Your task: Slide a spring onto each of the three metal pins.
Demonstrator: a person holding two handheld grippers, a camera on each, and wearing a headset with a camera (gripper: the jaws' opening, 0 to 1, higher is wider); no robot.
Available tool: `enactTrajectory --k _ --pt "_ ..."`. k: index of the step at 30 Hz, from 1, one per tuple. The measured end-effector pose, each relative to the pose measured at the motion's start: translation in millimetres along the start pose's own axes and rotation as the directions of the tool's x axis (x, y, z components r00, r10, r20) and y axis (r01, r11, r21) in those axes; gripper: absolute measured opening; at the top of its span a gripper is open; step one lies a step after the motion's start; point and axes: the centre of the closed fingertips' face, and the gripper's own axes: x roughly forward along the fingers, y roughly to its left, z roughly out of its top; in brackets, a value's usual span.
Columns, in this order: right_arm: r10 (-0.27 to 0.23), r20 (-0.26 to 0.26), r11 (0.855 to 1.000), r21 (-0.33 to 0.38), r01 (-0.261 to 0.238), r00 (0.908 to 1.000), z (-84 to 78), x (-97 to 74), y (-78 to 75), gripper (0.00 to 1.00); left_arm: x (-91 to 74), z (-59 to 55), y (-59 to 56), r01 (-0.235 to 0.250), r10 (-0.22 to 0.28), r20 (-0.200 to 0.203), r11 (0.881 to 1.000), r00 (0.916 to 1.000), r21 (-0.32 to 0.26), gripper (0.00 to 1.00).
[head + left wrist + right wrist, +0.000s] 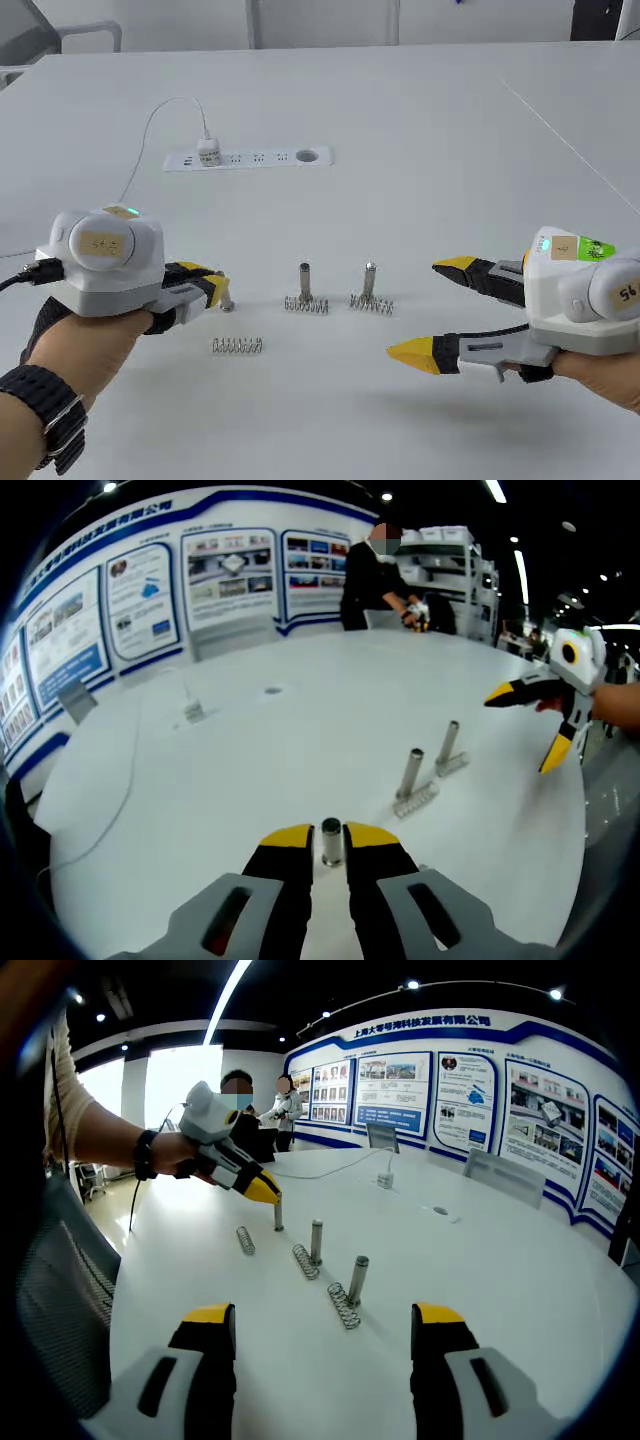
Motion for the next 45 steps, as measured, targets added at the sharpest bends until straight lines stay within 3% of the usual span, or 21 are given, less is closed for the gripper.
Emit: enactTrajectory --k 20,30,39,45 --pt "0.002 0.000 1.000 0.000 -0.002 1.0000 0.3 0.0 1.7 0.73 -8.0 1.6 0.0 0.009 -0.008 0.018 1.000 0.9998 -0.008 0.15" --pt "0.013 -0.008 1.000 0.003 -0.013 0.9999 -0.9 1.2 4.7 0.71 -15.5 3.1 -2.5 0.027 -0.025 0.051 0.999 0.9984 -0.021 0.19" --pt "0.023 -0.017 1.000 0.003 -0.023 0.9996 -2.9 2.8 8.0 0.70 -25.6 0.3 -5.8 0.064 -0.062 0.095 0.998 0.9935 -0.020 0.30" --pt "0.030 -0.020 1.000 0.004 -0.030 0.9994 -3.5 3.8 10.5 0.69 -31.7 -2.3 -13.4 0.112 -0.110 0.120 0.994 0.9866 -0.010 0.43"
